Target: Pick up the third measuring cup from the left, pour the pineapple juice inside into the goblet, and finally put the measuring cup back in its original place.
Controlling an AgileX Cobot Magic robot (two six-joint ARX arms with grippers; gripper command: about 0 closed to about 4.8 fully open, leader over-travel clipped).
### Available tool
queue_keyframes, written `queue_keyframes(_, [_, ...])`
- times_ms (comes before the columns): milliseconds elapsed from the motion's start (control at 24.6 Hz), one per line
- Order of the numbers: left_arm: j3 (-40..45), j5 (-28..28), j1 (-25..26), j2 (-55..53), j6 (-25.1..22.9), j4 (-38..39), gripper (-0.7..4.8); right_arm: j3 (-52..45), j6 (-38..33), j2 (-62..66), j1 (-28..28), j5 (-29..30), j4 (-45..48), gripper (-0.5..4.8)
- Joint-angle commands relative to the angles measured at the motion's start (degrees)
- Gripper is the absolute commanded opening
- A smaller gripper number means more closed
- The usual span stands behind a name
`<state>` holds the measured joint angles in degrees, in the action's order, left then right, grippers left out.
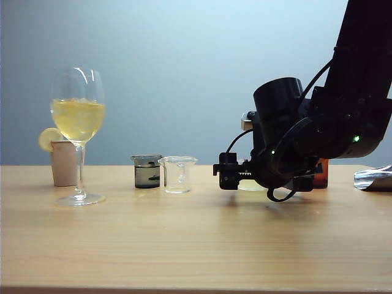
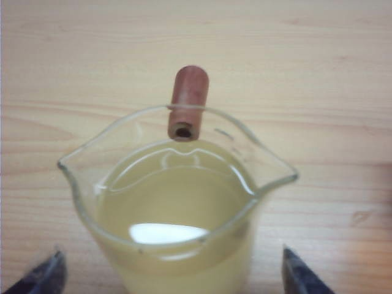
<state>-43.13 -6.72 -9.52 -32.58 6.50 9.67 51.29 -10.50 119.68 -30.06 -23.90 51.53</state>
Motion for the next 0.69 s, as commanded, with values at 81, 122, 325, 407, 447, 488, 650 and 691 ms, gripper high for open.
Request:
queue_keyframes(81, [-0.2,-0.2,0.0,0.1,0.2,-1.0,-0.05,2.0,0.2,0.8,0.4,0.0,0.6,4.79])
queue_keyframes(122, [-0.2,-0.2,0.0,0.1,0.2,-1.2,-0.05,2.5,0.3,1.1,0.5,-0.2,0.6,4.79])
queue_keyframes(325, [-0.2,-0.2,0.0,0.1,0.2,-1.8,-0.05,3.9,0.4,2.0,1.6,0.8,1.0,4.79])
queue_keyframes(407, [-0.2,-0.2,0.0,0.1,0.2,-2.1,-0.05,5.2,0.4,3.1,1.7,1.9,1.0,4.79])
queue_keyframes(447, [-0.2,-0.2,0.0,0.1,0.2,-2.1,-0.05,6.1,0.4,3.9,1.8,1.8,1.0,4.79])
queue_keyframes(488, [-0.2,-0.2,0.0,0.1,0.2,-2.1,-0.05,6.4,0.4,4.1,1.8,1.7,1.0,4.79])
queue_keyframes(650, [-0.2,-1.1,0.0,0.1,0.2,-2.1,-0.05,7.5,0.4,4.9,2.2,1.6,0.8,4.79])
queue_keyframes(691, [-0.2,-1.3,0.0,0.1,0.2,-2.1,-0.05,7.5,0.4,4.9,2.4,1.5,0.8,4.79])
